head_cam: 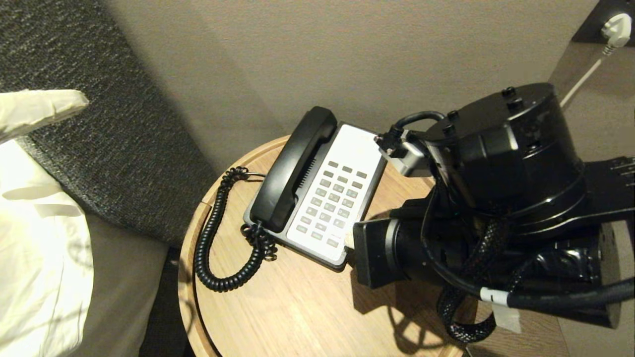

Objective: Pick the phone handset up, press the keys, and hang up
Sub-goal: End the call using the dial pad

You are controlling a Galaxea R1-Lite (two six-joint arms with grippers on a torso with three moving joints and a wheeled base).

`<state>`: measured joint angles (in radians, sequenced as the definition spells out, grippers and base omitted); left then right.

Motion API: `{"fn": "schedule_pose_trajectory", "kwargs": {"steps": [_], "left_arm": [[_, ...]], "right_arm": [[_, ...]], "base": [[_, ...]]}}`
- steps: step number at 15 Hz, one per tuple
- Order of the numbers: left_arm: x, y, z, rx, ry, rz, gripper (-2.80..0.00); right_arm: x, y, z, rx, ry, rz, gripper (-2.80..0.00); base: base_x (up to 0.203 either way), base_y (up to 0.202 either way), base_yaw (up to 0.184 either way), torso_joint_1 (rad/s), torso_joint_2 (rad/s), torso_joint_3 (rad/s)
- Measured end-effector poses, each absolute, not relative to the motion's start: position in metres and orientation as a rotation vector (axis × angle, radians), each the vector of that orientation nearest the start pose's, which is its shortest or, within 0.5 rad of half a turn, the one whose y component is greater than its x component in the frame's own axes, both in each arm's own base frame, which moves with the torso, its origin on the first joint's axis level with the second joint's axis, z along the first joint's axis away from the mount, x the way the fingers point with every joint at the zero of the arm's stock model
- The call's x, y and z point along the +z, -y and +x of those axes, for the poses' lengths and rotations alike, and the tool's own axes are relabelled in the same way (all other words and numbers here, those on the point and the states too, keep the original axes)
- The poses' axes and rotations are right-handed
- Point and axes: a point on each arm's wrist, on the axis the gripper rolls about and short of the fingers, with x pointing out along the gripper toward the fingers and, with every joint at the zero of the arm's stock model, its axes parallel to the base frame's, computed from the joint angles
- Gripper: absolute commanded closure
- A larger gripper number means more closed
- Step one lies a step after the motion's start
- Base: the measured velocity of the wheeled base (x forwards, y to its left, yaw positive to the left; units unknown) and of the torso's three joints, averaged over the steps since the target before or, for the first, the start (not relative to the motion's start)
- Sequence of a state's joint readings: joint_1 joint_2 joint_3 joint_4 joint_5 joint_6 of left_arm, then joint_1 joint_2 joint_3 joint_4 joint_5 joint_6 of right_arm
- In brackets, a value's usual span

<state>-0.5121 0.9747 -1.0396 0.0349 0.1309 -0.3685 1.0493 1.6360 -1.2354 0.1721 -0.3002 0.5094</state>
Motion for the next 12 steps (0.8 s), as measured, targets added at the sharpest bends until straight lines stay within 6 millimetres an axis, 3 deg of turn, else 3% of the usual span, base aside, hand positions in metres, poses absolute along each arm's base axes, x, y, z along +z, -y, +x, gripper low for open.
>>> {"fn": "schedule_pose_trajectory", "kwargs": {"steps": [12], "left_arm": [[0.34,0.047,0.089,-0.386,-0.031,-0.381,0.0]], "right_arm": [[0.236,-0.266,0.155,0.592,-0.646,0.088,0.0]], "base": [[0.0,0.0,0.0,0.0,0.0,0.0]]}}
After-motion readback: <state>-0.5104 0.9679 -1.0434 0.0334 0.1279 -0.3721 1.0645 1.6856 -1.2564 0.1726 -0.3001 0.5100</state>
